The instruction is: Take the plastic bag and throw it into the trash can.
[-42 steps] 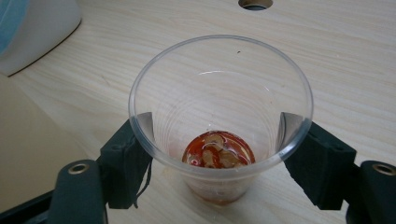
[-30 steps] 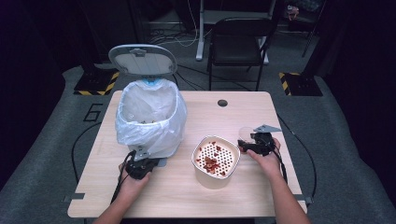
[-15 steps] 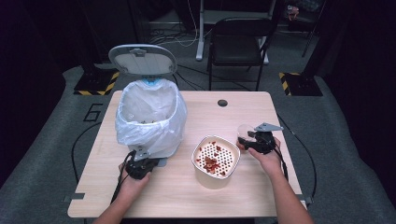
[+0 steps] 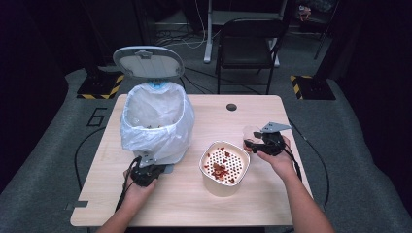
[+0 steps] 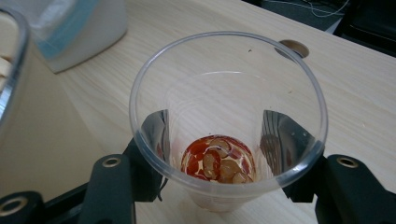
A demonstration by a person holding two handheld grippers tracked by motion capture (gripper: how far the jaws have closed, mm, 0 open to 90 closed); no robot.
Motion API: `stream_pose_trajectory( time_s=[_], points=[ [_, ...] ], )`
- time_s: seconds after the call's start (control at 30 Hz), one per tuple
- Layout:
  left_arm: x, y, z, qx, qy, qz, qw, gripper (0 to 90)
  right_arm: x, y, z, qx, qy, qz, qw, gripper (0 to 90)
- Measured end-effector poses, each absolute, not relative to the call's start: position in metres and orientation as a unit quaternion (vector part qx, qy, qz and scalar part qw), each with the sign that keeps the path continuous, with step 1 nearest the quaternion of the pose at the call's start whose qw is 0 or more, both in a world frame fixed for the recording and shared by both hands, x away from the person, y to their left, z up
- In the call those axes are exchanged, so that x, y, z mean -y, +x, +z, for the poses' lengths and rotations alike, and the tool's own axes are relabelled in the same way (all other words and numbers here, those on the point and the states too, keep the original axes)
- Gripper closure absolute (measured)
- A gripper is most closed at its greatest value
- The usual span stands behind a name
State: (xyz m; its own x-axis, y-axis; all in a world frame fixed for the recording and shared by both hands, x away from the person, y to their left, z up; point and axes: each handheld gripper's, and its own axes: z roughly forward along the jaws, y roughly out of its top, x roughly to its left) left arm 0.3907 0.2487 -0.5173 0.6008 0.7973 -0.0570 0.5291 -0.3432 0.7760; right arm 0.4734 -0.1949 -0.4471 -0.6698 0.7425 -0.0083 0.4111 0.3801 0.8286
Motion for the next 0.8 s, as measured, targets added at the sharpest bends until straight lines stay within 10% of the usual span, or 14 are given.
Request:
stream_pose_trajectory(
  time_s=[0.8],
  points=[
    [-0.249,0.391,-0.517,-0.414,0.802,0.169,0.397,90.0,0.158,0.484,-0.388,-0.833,0.243,0.444,0.223,43.4]
  ],
)
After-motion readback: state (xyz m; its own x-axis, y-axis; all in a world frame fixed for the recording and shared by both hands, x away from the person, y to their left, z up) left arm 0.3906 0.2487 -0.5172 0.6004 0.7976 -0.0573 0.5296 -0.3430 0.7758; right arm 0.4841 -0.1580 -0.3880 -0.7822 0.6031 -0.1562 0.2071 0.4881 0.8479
